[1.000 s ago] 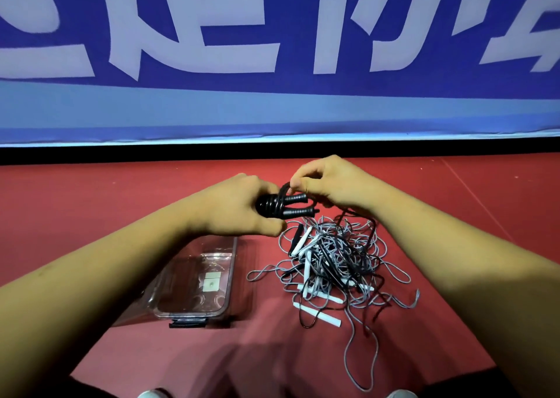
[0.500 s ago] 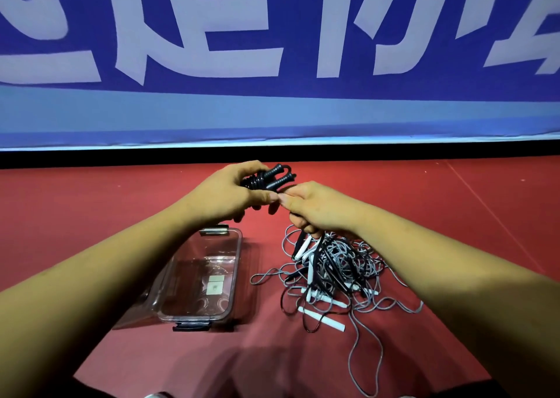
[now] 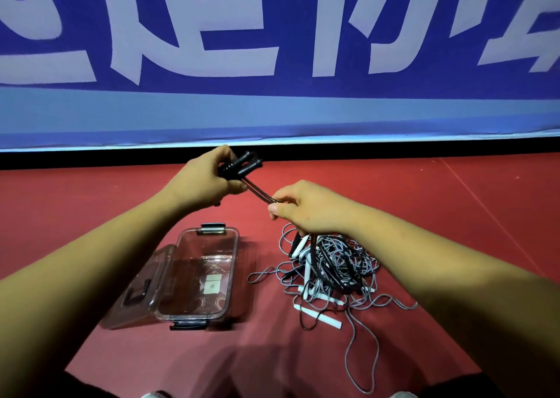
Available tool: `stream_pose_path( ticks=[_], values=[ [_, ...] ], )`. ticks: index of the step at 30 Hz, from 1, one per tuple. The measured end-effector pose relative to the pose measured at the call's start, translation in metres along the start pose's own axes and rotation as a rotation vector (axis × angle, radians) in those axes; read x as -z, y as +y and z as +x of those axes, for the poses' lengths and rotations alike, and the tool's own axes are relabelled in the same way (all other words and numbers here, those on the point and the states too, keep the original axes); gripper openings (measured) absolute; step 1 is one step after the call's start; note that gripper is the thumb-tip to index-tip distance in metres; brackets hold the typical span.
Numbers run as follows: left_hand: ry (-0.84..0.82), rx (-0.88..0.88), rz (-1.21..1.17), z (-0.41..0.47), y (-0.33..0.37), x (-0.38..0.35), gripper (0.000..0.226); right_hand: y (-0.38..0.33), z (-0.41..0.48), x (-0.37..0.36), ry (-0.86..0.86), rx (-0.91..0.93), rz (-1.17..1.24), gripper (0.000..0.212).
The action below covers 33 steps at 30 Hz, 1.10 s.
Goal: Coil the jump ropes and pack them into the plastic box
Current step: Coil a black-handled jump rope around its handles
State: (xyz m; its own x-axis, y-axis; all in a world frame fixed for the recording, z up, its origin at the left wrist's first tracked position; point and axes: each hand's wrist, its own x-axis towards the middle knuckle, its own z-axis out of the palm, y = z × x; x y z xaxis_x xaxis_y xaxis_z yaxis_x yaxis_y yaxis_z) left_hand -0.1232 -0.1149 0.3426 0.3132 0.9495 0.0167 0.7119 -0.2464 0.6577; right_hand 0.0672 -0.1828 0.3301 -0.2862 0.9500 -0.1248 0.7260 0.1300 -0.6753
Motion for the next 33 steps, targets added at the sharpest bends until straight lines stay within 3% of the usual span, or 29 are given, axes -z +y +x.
stream_pose_path(
  ticks=[5, 10, 11, 14, 17, 20, 22, 25, 29, 33],
  values=[
    [-0.025, -0.099, 0.502, 0.004, -0.012, -0.012, 0.029, -0.019, -0.003, 0.010, 0.090, 0.157, -0.250, 0.035],
    [-0.285, -0.259, 0.646, -0.011, 0.004, -0.027, 0.019, -0.005, 0.000, 0.023, 0.239, 0.153, -0.255, 0.024],
    [-0.320, -0.284, 0.656, -0.014, 0.008, -0.029, 0.025, -0.001, 0.002, 0.022, 0.249, 0.145, -0.257, 0.024],
    [-0.376, -0.305, 0.548, -0.022, 0.019, -0.032, 0.047, 0.005, 0.006, 0.021, 0.280, 0.149, -0.239, 0.028],
    [-0.372, -0.316, 0.344, -0.026, 0.024, -0.028, 0.039, 0.012, 0.009, 0.026, 0.288, 0.166, -0.093, 0.028],
    [-0.409, -0.275, -0.023, -0.026, 0.023, -0.022, 0.026, 0.024, 0.011, 0.024, 0.244, 0.072, 0.254, 0.026],
    [-0.398, -0.237, -0.215, -0.027, 0.022, -0.017, 0.031, 0.031, 0.013, 0.019, 0.167, -0.012, 0.558, 0.022],
    [-0.369, -0.211, -0.345, -0.027, 0.022, -0.015, 0.042, 0.033, 0.015, 0.006, 0.040, -0.068, 0.741, 0.017],
    [-0.288, -0.169, -0.314, -0.019, 0.015, -0.010, 0.017, 0.036, 0.013, -0.006, -0.069, -0.116, 0.677, 0.022],
    [-0.173, -0.138, -0.143, -0.008, 0.003, -0.008, 0.029, 0.023, 0.007, -0.007, -0.132, -0.156, 0.417, 0.031]
  ],
)
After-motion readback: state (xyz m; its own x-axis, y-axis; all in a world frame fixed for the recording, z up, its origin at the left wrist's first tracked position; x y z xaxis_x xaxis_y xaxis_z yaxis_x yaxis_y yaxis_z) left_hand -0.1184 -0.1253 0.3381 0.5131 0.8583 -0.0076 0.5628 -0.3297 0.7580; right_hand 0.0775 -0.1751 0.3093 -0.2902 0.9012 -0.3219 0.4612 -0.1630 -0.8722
